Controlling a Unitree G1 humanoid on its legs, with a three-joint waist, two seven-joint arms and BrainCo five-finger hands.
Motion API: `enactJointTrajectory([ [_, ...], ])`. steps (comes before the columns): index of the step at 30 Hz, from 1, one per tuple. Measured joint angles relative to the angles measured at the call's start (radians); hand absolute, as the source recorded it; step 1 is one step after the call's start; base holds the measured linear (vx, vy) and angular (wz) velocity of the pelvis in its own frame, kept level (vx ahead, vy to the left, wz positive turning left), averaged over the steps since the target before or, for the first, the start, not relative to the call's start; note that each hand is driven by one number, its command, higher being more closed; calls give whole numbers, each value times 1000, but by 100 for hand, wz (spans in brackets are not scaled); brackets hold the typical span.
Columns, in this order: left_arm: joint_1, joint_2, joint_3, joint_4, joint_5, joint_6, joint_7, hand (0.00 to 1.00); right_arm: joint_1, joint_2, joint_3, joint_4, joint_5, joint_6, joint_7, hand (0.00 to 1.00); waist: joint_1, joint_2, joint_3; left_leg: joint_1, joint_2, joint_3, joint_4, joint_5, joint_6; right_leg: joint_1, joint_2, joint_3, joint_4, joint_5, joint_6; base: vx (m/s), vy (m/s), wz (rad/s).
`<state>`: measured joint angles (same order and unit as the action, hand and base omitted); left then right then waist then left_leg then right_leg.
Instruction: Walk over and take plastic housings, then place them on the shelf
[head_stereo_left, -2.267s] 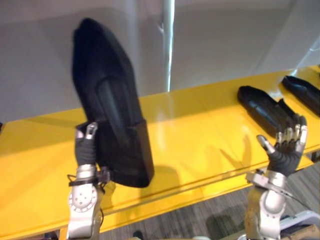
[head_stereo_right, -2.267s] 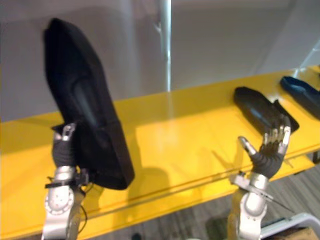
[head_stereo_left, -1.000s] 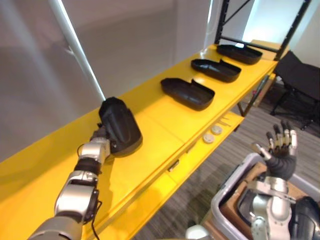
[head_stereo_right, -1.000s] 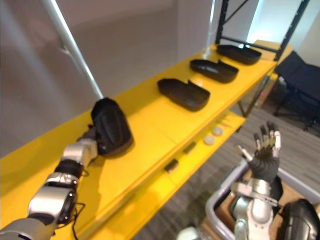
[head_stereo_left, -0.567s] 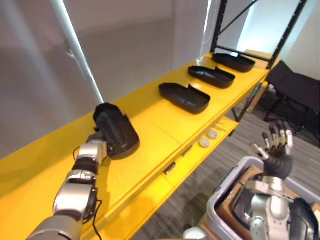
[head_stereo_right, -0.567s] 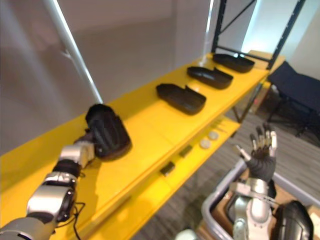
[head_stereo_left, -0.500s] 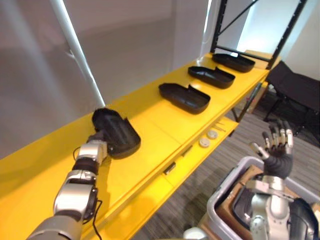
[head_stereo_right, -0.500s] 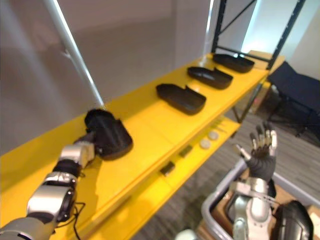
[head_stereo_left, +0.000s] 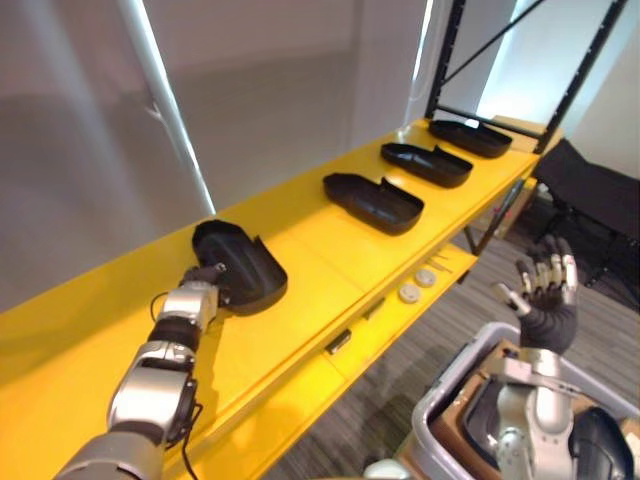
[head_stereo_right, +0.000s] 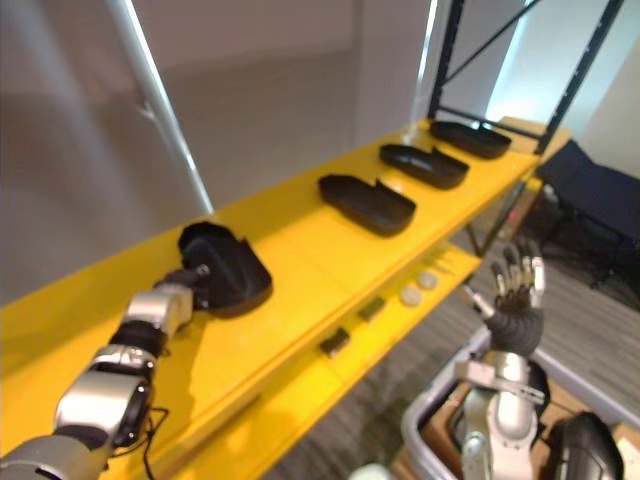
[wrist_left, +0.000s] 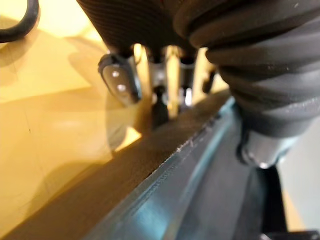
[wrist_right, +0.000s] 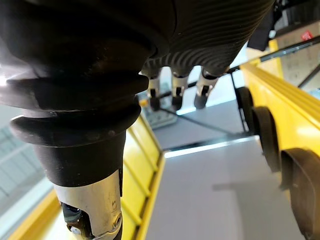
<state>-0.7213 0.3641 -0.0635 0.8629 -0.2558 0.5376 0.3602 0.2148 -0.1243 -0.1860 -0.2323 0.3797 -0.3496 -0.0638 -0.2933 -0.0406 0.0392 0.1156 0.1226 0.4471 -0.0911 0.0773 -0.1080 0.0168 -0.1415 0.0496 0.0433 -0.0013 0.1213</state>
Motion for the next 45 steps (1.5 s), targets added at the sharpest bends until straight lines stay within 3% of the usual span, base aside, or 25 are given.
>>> enactJointTrajectory([
  [5,48,1,0,-108,2,-82,-12,0,-4,0,3,9,0,-22,3,0,8,-3,-5,-15,1,-20,0,6,1,0,-1,-23,-2,1,2,4,-10,12],
  [12,247,-8,3,-594,38,-161,-67,0,-4,0,3,2,0,-46,22,0,40,17,-20,-33,3,-59,0,16,2,7,1,-68,-1,2,3,7,-10,16],
  [15,380,-47,15,-822,38,-170,-107,0,-4,0,4,-2,-1,-46,20,0,80,39,-33,-34,7,-84,0,19,0,23,4,-94,-3,-4,-1,-1,-12,23],
  [18,515,-94,42,-984,36,-227,-113,0,-4,0,4,-23,-5,-46,17,0,112,58,-44,-41,6,-118,0,22,-1,38,1,-131,-6,-23,-3,-29,-10,32],
  [20,597,-124,98,-1083,34,-323,-105,0,-11,0,8,-42,-13,-46,8,0,134,62,-47,-50,7,-137,0,23,-5,42,1,-151,-11,-28,0,-37,-10,27],
  [21,614,-129,113,-1106,35,-348,-103,0,-13,0,10,-42,-15,-46,4,0,141,61,-47,-51,8,-139,0,24,-6,44,1,-155,-12,-28,0,-15,-6,18],
  [23,666,-141,149,-1177,39,-458,-92,0,-20,4,16,-42,-42,-46,-4,0,166,58,-46,-54,6,-160,0,24,-8,57,0,-171,-21,-27,0,-5,-3,19],
  [24,675,-141,155,-1191,39,-485,-89,0,-23,5,17,-42,-42,-46,-4,0,170,57,-47,-58,5,-165,0,25,-7,57,-1,-177,-21,-27,0,2,-1,27],
  [26,715,-153,181,-1247,40,-605,-70,0,-41,5,28,-42,-54,-44,-4,0,181,54,-44,-70,3,-178,0,29,-7,56,-3,-189,-26,-26,1,7,3,18],
  [27,791,-225,190,-1314,79,-798,-99,0,-74,9,86,-58,-80,-17,-27,0,223,25,16,-65,-7,-193,0,32,-1,77,-14,-218,-29,-25,-3,0,0,0],
  [34,805,-240,190,-1315,67,-800,-117,0,-71,9,82,-52,-80,-17,-26,0,224,26,31,-69,-12,-218,1,34,1,91,-16,-244,-36,-23,-1,-1,0,7],
  [37,834,-270,194,-1318,55,-824,-147,0,-75,10,83,-24,-78,-17,-20,0,231,26,32,-83,-13,-228,1,39,3,90,-16,-265,-42,-23,-1,-1,3,20],
  [42,884,-302,202,-1333,-54,-854,-198,0,-90,15,82,36,-77,-18,23,0,275,22,52,-98,-16,-240,2,40,4,91,-16,-286,-66,-18,-4,2,4,8],
  [45,890,-306,204,-1333,-60,-865,-215,0,-152,15,89,96,-78,-18,42,0,284,13,59,-101,-16,-242,6,41,4,93,-15,-291,-76,-3,4,5,0,3],
])
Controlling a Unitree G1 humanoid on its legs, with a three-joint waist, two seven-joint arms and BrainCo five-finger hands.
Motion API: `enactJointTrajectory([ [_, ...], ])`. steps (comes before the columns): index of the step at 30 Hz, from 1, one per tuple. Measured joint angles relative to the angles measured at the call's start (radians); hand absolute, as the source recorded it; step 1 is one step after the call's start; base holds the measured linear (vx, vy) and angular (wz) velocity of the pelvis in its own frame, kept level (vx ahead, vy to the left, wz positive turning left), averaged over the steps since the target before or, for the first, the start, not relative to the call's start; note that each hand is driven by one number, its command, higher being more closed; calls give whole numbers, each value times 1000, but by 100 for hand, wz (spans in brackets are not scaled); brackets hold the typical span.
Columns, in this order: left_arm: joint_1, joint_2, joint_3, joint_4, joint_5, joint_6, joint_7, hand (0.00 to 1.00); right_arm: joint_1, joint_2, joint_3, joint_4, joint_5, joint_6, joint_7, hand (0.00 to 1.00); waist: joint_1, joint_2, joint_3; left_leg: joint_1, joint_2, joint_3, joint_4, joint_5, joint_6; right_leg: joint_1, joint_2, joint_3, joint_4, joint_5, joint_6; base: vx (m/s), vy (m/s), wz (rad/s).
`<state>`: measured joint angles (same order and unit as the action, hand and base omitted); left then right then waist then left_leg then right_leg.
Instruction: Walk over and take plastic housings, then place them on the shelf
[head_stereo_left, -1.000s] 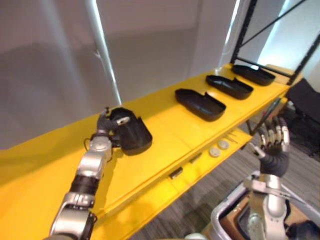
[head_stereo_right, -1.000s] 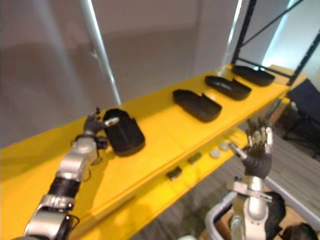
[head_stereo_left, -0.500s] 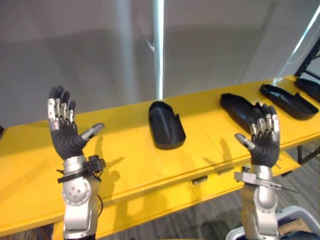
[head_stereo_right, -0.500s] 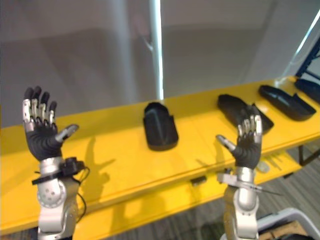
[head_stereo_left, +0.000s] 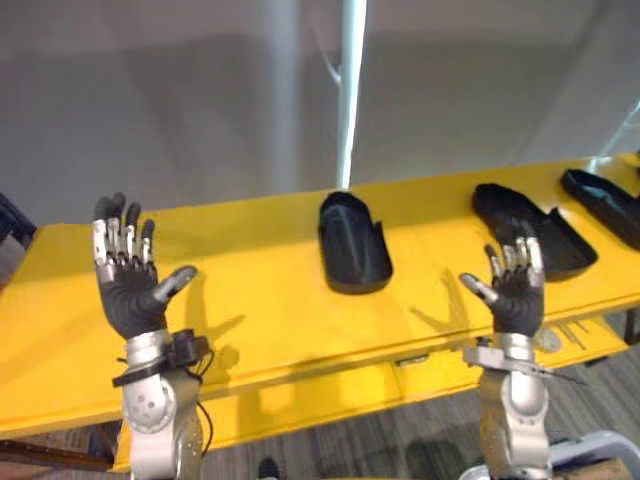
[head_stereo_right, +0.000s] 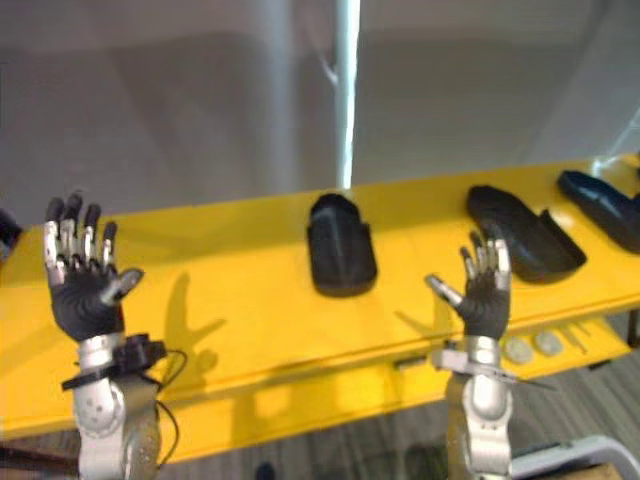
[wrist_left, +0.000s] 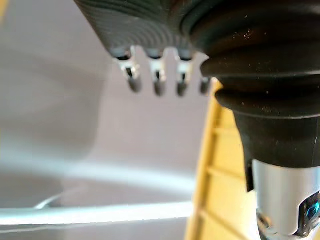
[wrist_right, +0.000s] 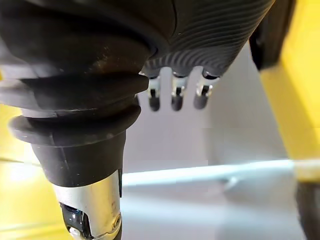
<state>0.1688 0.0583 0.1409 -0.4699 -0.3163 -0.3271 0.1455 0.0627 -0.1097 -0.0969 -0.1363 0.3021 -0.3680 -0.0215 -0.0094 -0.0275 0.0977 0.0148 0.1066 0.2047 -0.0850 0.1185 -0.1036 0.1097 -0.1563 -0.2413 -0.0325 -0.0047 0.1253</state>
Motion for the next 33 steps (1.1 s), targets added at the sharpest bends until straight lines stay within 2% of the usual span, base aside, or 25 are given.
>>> enactJointTrajectory([
  [2,0,0,1,0,3,0,10,0,-31,0,5,6,-2,0,-2,0,1,1,0,1,-2,0,0,0,0,6,-1,-2,-3,7,1,34,-2,2],
  [4,0,0,1,4,16,0,50,0,-53,-5,14,22,-4,-6,-6,0,1,1,1,3,-2,-2,0,0,0,14,0,-7,-6,7,1,12,-3,5],
  [9,0,-18,69,41,98,2,211,0,-74,-12,21,31,-6,-8,-29,0,13,7,4,3,-2,-5,-5,0,0,19,0,-14,-8,5,0,-12,0,3],
  [10,0,-32,113,50,170,14,296,0,-76,-16,21,31,-6,-9,-32,0,18,7,4,2,-3,-13,-5,0,0,27,-1,-27,-11,2,-5,-15,-3,16],
  [12,0,-30,147,68,207,34,356,0,-82,-17,21,31,-6,-11,-32,0,21,8,4,2,-5,-28,-5,0,0,32,0,-37,-12,-3,-11,-8,-7,16],
  [15,15,-31,292,158,263,74,544,0,-136,-21,41,31,-3,-18,-22,0,29,9,3,-4,-5,-33,-5,0,0,33,0,-47,-17,-3,-11,-1,-6,7],
  [17,19,-30,373,241,295,91,641,0,-164,-29,68,31,-3,-20,-19,0,37,8,1,-12,-6,-38,-5,0,0,32,0,-56,-20,-3,-11,16,-7,11],
  [18,20,-29,411,312,296,93,677,0,-181,-34,90,33,-3,-19,-19,0,52,7,0,-15,-6,-41,-5,1,0,32,0,-59,-22,-2,-10,23,-9,10],
  [20,31,-27,449,428,296,98,708,0,-225,-35,131,57,-3,-12,-17,0,66,3,-4,-16,-7,-42,-5,2,-1,32,0,-61,-21,1,-6,30,-12,5],
  [23,31,-25,469,683,273,98,697,0,-317,-33,221,130,-1,23,-1,0,86,-2,-9,-20,-8,-49,-5,2,-1,31,0,-67,-20,0,-7,16,-13,7],
  [25,31,-25,469,826,225,108,656,0,-365,-26,273,179,0,42,1,0,90,-8,-12,-26,-9,-57,-5,2,-1,30,0,-82,-15,-3,-11,-5,-10,13],
  [27,32,-20,438,991,192,120,577,0,-432,-21,322,242,8,69,4,0,109,-19,-19,-33,-6,-60,-5,4,-1,26,1,-84,-15,-3,-12,-14,-7,6],
  [28,33,-20,429,1022,180,123,560,0,-450,-18,330,256,8,71,5,0,113,-22,-21,-35,-6,-61,-5,5,-1,25,2,-86,-15,-3,-12,-17,-7,3],
  [33,59,-19,417,1224,117,191,388,0,-567,36,420,342,21,93,2,0,126,-34,-30,-33,4,-63,-5,8,-5,28,6,-86,-14,-4,-14,0,0,0],
])
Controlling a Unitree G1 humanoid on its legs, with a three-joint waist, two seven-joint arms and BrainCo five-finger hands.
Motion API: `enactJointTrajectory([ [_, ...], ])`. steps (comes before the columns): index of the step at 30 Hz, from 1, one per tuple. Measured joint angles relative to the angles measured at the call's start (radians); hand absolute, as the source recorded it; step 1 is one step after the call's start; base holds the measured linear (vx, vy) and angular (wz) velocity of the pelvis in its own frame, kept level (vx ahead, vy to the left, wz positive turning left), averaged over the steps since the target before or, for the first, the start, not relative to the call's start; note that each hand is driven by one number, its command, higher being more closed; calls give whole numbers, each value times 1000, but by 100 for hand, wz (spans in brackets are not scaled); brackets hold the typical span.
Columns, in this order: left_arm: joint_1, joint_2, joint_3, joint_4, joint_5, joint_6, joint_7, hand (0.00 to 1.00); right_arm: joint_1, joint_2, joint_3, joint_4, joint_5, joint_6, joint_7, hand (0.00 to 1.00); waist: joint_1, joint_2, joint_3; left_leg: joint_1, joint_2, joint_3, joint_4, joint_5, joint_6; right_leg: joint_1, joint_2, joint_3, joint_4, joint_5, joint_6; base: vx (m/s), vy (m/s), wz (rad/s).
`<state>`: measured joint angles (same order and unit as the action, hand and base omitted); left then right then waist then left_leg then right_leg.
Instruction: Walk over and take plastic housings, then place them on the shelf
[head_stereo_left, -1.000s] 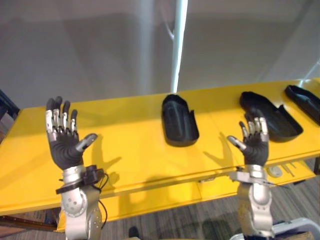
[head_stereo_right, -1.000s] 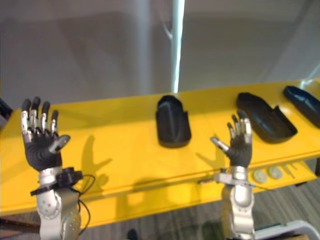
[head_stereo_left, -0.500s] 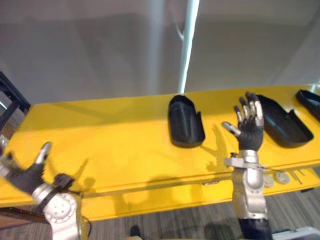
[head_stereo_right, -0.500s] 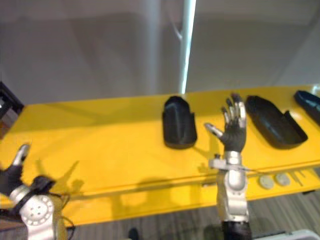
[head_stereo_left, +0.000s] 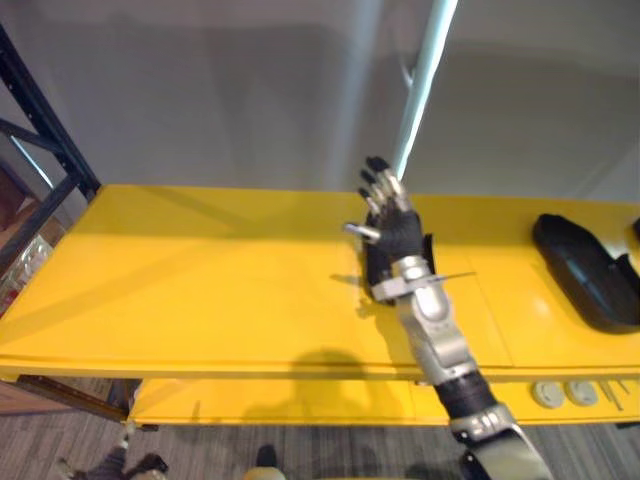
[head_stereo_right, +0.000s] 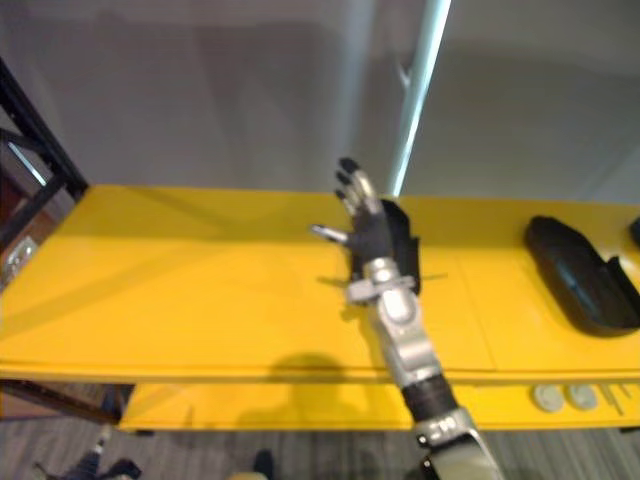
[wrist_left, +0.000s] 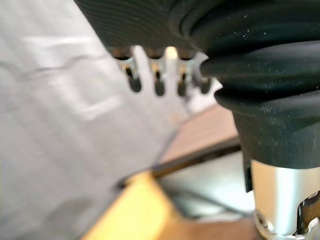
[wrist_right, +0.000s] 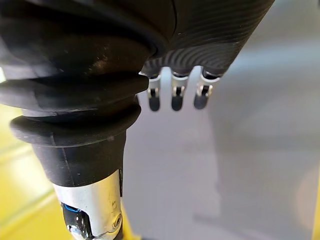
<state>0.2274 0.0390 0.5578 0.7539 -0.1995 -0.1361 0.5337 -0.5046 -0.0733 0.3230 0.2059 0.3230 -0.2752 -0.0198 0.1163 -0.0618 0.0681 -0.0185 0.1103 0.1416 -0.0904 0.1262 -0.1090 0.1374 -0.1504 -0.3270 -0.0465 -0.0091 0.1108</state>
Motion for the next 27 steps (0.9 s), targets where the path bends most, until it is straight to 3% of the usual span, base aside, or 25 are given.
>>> enactJointTrajectory([
  [5,17,-14,-78,196,-79,124,-193,0,-49,54,56,53,20,39,-35,0,12,0,0,0,11,-11,0,3,-5,3,12,-5,3,-7,-11,-14,-19,3],
  [7,27,-20,-104,227,-79,139,-232,0,-53,70,57,61,30,58,-56,0,13,-1,0,0,14,-15,0,4,-6,4,16,-7,4,-8,-13,-6,-9,2],
  [11,39,-9,-150,249,-115,143,-303,0,-58,100,91,122,56,124,-145,0,15,0,0,0,28,-17,0,8,-13,5,29,-9,5,-13,-20,-8,-27,0],
  [15,28,-3,-188,249,-148,137,-341,0,-46,125,104,175,55,157,-189,0,12,5,4,2,27,-13,0,2,-13,5,28,-8,5,-16,-16,0,0,0],
  [21,22,4,-232,248,-194,116,-355,0,4,161,135,250,52,213,-254,0,11,17,12,26,18,10,0,-16,-13,21,19,3,5,-21,-5,44,-7,-7],
  [27,0,4,-262,241,-194,117,-367,0,31,161,131,308,45,214,-311,0,9,27,24,30,12,18,0,-24,-14,23,10,4,6,-25,4,63,-4,-1],
])
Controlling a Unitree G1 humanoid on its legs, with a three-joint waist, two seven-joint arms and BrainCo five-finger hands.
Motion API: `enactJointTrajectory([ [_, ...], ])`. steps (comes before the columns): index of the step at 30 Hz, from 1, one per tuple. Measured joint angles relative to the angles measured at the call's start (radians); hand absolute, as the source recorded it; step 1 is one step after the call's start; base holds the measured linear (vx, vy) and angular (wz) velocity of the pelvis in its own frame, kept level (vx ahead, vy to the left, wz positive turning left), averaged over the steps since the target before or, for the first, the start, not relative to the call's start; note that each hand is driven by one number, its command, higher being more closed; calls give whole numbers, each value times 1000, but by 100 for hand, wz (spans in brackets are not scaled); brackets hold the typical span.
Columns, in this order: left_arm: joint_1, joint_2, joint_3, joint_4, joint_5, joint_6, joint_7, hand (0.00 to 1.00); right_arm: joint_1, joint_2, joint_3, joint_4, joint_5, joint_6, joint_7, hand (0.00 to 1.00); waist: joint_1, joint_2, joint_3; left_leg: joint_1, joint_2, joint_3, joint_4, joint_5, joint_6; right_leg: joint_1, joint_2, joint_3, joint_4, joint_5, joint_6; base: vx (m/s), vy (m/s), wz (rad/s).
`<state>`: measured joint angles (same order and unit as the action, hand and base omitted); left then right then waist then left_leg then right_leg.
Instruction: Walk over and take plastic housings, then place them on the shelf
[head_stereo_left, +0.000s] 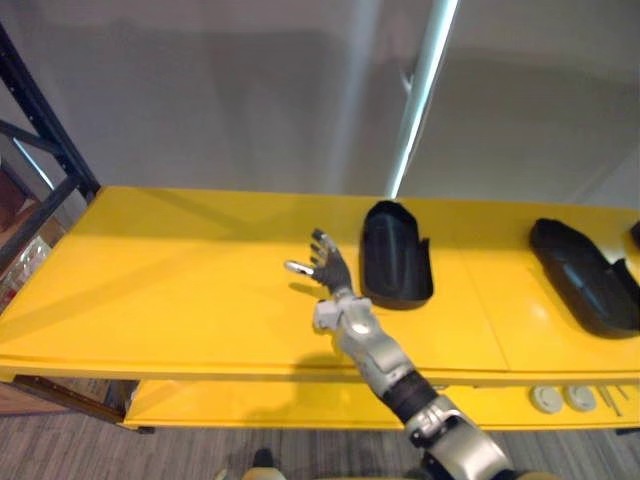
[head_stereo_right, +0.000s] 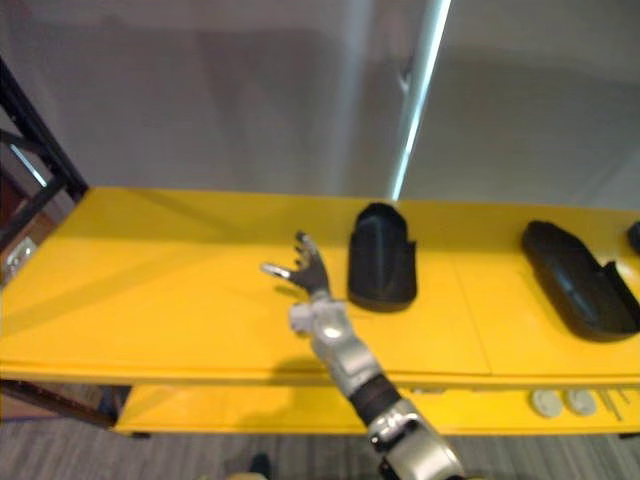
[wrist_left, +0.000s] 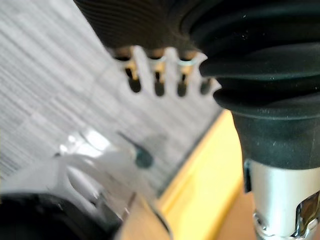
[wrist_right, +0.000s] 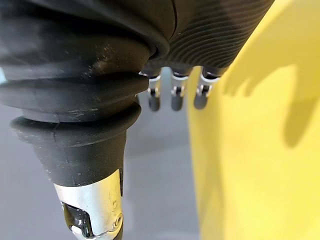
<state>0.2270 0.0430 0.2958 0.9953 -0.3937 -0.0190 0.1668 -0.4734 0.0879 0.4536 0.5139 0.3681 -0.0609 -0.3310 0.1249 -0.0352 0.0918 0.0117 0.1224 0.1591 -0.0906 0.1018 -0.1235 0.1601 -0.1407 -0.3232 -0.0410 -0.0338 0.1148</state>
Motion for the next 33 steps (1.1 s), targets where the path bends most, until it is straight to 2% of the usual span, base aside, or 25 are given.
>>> enactJointTrajectory([
  [3,-9,0,-17,-3,-1,1,-24,0,0,0,-23,21,-30,-2,-46,0,-1,9,29,6,-2,8,0,-2,-1,6,-6,1,0,-1,2,50,-9,-4],
  [7,-10,11,-45,-8,-2,3,-32,0,2,0,-63,24,-64,-12,-98,0,-4,7,34,9,-9,17,0,-2,-1,10,-13,-1,0,-4,8,27,-4,0],
  [13,-10,22,-77,-11,-2,4,-47,0,33,1,-92,24,-73,-52,-147,0,-6,10,40,25,-10,33,0,-8,4,19,-18,2,2,-5,13,-22,-2,-5],
  [16,-8,23,-81,-11,-4,4,-62,0,48,0,-116,24,-90,-58,-148,0,-8,13,42,31,-14,44,0,-12,9,16,-18,11,8,-6,15,-30,0,-9],
  [19,-8,24,-82,-11,-24,4,-66,0,82,0,-122,11,-111,-87,-147,0,-11,12,42,39,-18,52,0,-20,7,15,-23,22,10,-8,17,5,7,-8],
  [22,-3,24,-83,-11,-25,4,-66,0,97,0,-122,-8,-119,-92,-140,0,-28,12,43,40,-20,56,0,-24,9,15,-26,24,10,-9,18,17,0,-2],
  [25,-4,26,-86,-11,-24,4,-68,0,122,-4,-122,-40,-129,-95,-122,0,-30,11,43,42,-21,65,0,-27,8,13,-27,31,10,-9,19,39,-4,-7],
  [31,-5,42,-158,-13,-14,-8,-73,0,167,-8,-98,-75,-131,-110,-59,0,-34,12,46,76,-19,116,0,-44,4,11,-30,81,11,-9,19,26,1,-24],
  [33,-21,61,-203,-13,7,-22,-74,0,173,-12,-96,-101,-148,-109,-53,0,-51,13,63,74,-19,123,1,-44,4,-4,-31,88,22,-9,19,-22,10,-11],
])
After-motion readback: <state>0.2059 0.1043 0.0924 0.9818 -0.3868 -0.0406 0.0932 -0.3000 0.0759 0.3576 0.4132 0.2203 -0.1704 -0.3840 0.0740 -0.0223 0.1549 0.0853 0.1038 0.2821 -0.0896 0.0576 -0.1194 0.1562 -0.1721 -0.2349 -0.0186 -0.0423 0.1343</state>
